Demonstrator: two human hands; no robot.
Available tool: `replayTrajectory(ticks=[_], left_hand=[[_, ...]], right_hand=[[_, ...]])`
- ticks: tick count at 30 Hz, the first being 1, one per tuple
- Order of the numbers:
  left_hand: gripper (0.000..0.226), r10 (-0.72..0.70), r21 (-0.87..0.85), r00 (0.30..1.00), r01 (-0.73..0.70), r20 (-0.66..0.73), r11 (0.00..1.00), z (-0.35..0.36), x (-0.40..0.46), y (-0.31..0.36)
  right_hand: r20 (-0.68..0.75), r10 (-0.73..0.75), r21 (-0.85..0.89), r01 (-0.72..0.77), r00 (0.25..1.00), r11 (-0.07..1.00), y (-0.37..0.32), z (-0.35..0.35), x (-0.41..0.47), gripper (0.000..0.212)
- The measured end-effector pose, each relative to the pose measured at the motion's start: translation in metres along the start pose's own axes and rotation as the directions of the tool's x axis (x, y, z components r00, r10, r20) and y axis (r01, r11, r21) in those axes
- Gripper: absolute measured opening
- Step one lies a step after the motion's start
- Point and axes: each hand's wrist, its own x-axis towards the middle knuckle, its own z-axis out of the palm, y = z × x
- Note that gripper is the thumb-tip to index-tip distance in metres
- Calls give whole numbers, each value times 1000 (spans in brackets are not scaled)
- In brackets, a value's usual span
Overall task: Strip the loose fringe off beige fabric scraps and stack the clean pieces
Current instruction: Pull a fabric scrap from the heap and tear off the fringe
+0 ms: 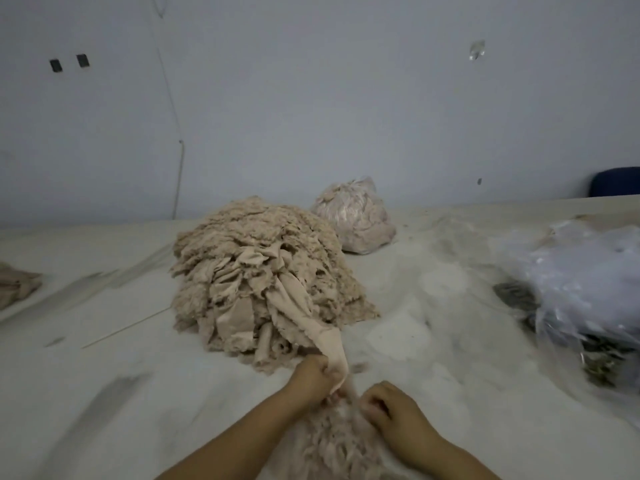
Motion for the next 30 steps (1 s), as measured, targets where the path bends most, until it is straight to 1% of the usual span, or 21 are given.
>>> replayTrajectory(ticks=[2, 3, 5, 7, 9, 11, 12, 13, 14, 15, 16, 18, 19, 20, 21, 22, 23, 24, 26, 28, 30], left_hand=[[40, 87, 223, 996, -92, 29, 971, 7, -13, -3], [39, 138, 279, 988, -151, 64, 948, 11, -20, -2], [27, 208, 272, 968, -240, 142, 932, 20, -31, 2], [24, 242, 245, 949, -288, 200, 926, 26, -37, 11], [32, 272, 230, 933, -325, 235, 917, 26, -39, 18], [48, 292, 351, 947, -320, 133, 880, 16, -36, 23], [53, 315, 470, 949, -287, 20, 835, 8, -34, 24], [49, 382, 592, 919, -255, -98, 765, -1, -32, 23], [38, 480, 695, 857, -228, -190, 682, -9, -30, 22], [26, 588, 757, 772, -230, -241, 611, -15, -28, 22], [24, 672, 788, 696, -255, -253, 560, -19, -24, 23], [32, 788, 822, 593, -357, -167, 443, -22, -10, 25], [38, 783, 828, 619, -406, -63, 387, -22, -4, 28], [40, 735, 828, 678, -429, 32, 360, -23, 2, 32], [34, 652, 797, 754, -438, 74, 417, -25, 8, 34], [20, 568, 730, 820, -434, 77, 528, -29, 13, 34], [14, 509, 637, 857, -438, 82, 635, -32, 19, 33], [23, 480, 543, 873, -443, 81, 713, -33, 23, 31], [30, 454, 462, 879, -467, 147, 754, -35, 27, 28], [31, 470, 449, 848, -528, 244, 720, -32, 27, 27], [36, 476, 425, 835, -550, 277, 719, -26, 28, 31]], right_hand=[[-75, 102, 143, -90, 992, 986, -6, -4, 7, 17], [-78, 169, 225, -148, 982, 963, -11, -5, 12, 21], [-13, 249, 358, -228, 968, 906, -22, -4, 21, 31], [-34, 242, 434, -204, 970, 877, -27, -2, 28, 15], [-145, 245, 430, -162, 959, 888, -24, -6, 31, 32], [-207, 293, 458, -172, 933, 872, -18, -13, 32, 38], [-218, 300, 469, -170, 929, 867, -16, -17, 32, 38], [-223, 282, 459, -155, 933, 875, -16, -20, 32, 39], [-219, 254, 436, -138, 942, 889, -15, -21, 32, 38], [-205, 229, 418, -126, 952, 900, -16, -20, 32, 38], [-184, 207, 418, -114, 961, 901, -17, -19, 33, 37], [-155, 173, 419, -94, 973, 903, -20, -16, 34, 38], [-149, 169, 422, -92, 974, 902, -21, -15, 34, 39], [-147, 172, 434, -93, 974, 896, -21, -15, 34, 39], [-141, 174, 441, -96, 974, 892, -20, -15, 34, 40], [-137, 176, 434, -100, 975, 895, -18, -15, 33, 40], [-131, 181, 414, -112, 975, 903, -17, -16, 30, 39], [-128, 193, 396, -128, 973, 909, -16, -16, 29, 39], [-141, 227, 378, -159, 964, 912, -13, -16, 26, 39], [-157, 228, 341, -164, 961, 926, -11, -16, 25, 33], [-131, 218, 369, -156, 967, 916, -15, -14, 27, 8]])
